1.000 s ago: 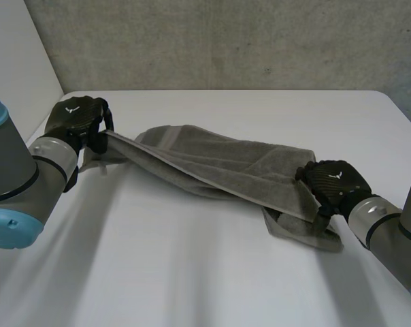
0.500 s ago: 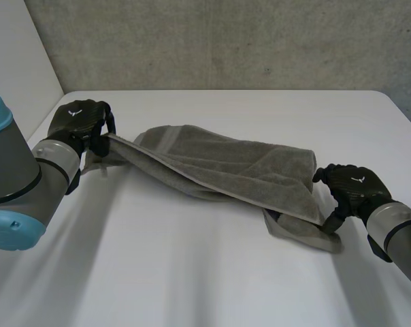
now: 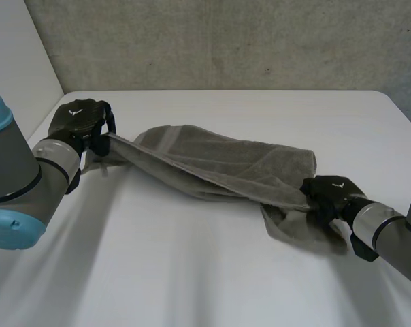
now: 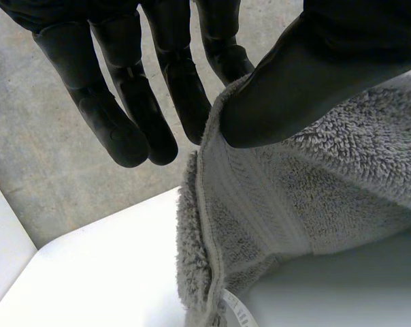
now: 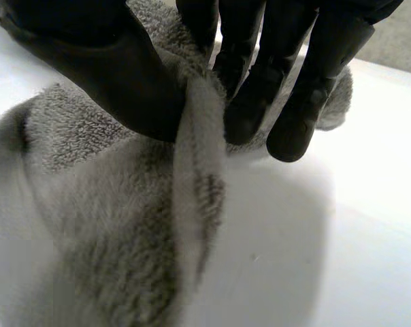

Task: Fold the towel.

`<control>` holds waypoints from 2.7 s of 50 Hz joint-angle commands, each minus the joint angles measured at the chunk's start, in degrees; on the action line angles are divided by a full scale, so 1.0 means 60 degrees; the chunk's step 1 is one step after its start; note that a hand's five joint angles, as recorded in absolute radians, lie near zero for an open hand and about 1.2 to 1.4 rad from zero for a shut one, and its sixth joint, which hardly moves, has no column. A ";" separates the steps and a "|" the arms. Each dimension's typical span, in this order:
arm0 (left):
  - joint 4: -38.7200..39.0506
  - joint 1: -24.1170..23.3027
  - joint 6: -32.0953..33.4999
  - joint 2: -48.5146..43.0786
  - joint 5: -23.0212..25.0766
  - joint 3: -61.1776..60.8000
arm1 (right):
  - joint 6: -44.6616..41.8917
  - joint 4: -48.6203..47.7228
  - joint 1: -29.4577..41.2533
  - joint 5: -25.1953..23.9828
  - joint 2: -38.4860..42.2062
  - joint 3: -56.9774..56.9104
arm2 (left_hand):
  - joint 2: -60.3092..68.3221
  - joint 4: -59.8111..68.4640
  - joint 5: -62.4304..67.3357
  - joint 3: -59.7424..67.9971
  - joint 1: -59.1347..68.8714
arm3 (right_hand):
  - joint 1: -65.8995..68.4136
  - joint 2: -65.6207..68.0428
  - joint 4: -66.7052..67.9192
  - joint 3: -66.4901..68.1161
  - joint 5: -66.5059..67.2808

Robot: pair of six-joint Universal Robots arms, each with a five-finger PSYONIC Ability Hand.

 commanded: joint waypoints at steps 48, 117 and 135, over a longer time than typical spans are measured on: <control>0.0286 0.0425 0.1773 -0.0521 0.0291 0.1188 | -0.5914 0.1197 0.1383 0.0987 -0.0696 -0.3951 | -0.1192 -0.1173 -0.2882 -0.1445 -0.0940 | 0.0666 0.0670 0.0564 0.0637 0.0551; 0.0609 0.0249 0.1172 -0.1415 0.1301 0.2902 | -0.6221 0.1342 0.1061 0.1250 0.0284 -0.5289 | -0.1192 -0.1173 -0.2882 -0.1445 -0.0940 | 0.0666 0.0670 0.0564 0.0637 0.0551; 0.0770 0.0424 0.3281 -0.1591 0.1682 -0.0159 | -0.5944 0.0876 0.1076 0.1382 0.1149 -0.2458 | -0.1192 -0.1173 -0.2882 -0.1445 -0.0940 | 0.0666 0.0670 0.0564 0.0637 0.0551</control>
